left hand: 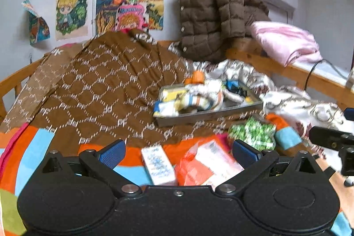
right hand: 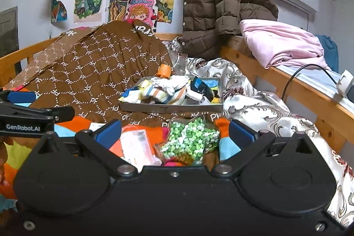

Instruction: Organize soft objects

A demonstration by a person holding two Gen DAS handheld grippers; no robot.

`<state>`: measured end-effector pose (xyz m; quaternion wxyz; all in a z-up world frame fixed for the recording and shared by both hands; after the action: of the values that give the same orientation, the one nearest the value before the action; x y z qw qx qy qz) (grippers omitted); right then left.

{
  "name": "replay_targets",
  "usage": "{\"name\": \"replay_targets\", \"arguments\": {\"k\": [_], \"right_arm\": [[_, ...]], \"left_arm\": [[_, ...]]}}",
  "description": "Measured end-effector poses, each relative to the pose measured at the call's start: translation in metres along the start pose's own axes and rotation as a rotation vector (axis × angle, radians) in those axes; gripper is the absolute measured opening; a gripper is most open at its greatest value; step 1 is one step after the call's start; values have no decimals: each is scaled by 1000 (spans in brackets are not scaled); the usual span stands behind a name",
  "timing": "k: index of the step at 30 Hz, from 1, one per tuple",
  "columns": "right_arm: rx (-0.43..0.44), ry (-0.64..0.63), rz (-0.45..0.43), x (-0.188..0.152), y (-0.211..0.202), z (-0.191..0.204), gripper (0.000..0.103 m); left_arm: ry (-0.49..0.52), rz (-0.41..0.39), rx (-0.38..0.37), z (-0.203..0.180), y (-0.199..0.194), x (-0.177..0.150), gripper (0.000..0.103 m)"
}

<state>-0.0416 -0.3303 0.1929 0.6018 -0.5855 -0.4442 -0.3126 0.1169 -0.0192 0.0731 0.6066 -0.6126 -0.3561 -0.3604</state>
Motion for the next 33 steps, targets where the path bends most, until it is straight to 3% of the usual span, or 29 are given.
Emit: {"name": "replay_targets", "arguments": {"k": [22, 33], "right_arm": [[43, 102, 98, -54, 10, 5, 102], [62, 131, 117, -94, 7, 9, 102]], "left_arm": [[43, 157, 90, 0, 17, -43, 102], [-6, 191, 137, 1, 18, -71, 102]]}}
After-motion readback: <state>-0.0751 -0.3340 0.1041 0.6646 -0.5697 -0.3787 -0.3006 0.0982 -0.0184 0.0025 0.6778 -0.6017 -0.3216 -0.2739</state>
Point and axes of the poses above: each gripper's, at about its wrist camera, not at the fingertips, and y roughly the way its jaws point, z to its left, x to its top, the point moved 2 cm from there along y, roughly the way its jaws point, and after that the axes turned 3 degrees about z, right-handed, at the moved point
